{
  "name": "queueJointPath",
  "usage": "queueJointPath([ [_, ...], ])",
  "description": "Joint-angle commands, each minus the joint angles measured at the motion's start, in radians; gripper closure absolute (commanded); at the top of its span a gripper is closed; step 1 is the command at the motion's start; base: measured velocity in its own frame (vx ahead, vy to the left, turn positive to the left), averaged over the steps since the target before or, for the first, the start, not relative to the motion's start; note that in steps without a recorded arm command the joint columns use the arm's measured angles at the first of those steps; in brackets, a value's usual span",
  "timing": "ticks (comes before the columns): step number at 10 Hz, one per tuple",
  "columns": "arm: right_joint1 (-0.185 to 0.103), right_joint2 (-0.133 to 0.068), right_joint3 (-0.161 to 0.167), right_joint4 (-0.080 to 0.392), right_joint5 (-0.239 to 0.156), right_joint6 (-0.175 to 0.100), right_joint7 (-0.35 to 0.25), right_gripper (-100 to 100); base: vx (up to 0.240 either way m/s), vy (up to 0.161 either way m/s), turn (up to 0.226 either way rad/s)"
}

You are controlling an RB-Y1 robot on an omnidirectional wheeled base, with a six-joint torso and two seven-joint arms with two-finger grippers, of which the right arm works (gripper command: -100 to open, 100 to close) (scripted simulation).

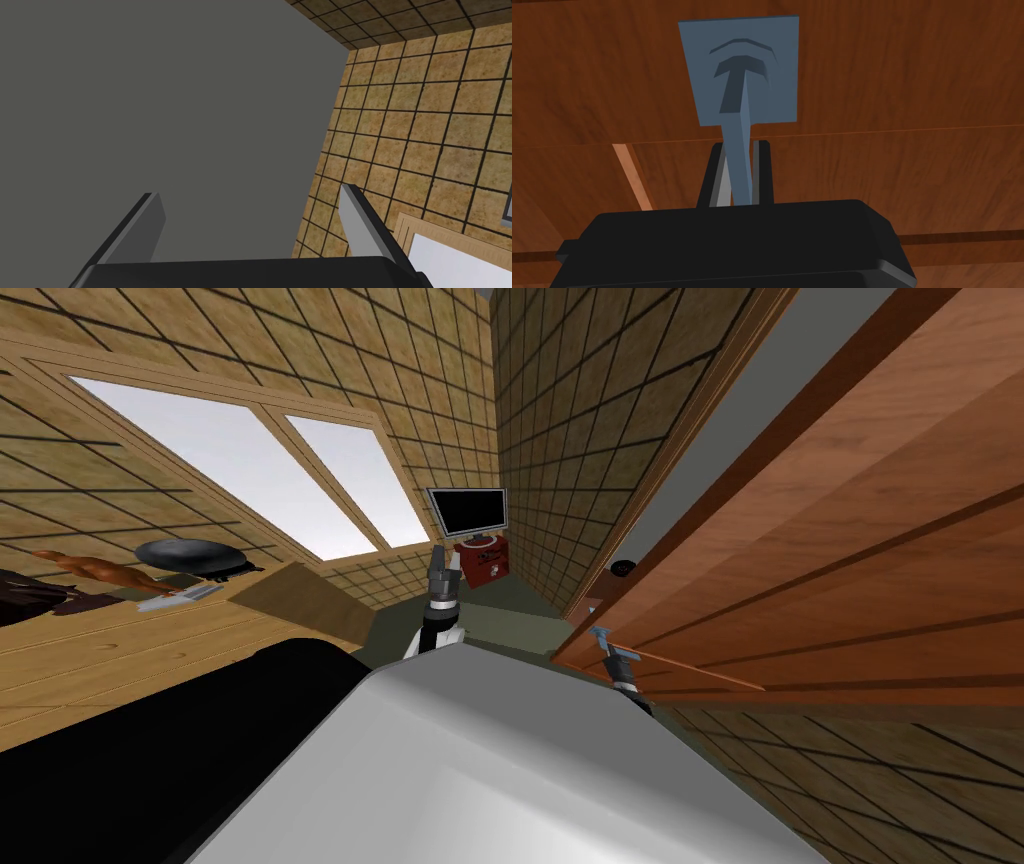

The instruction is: Pull the door open

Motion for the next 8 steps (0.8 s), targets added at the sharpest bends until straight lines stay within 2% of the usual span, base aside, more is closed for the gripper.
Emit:
queueJointPath([
  [1, 0.013, -0.009, 0.010, 0.013, 0.004, -0.028, -0.012, 100, -0.198, -0.060, 0.139],
  [5, 0.042, -0.036, 0.027, 0.026, 0.010, -0.084, -0.041, 100, -0.192, -0.072, 0.134],
  [6, 0.031, -0.027, 0.028, 0.033, 0.012, -0.079, -0.035, 100, -0.085, -0.031, 0.034],
  [7, 0.048, -0.034, 0.035, 0.045, 0.013, -0.110, -0.043, 100, -0.105, -0.051, 0.195],
  [8, 0.052, -0.037, 0.036, 0.049, 0.013, -0.120, -0.045, 100, -0.162, -0.055, 0.180],
])
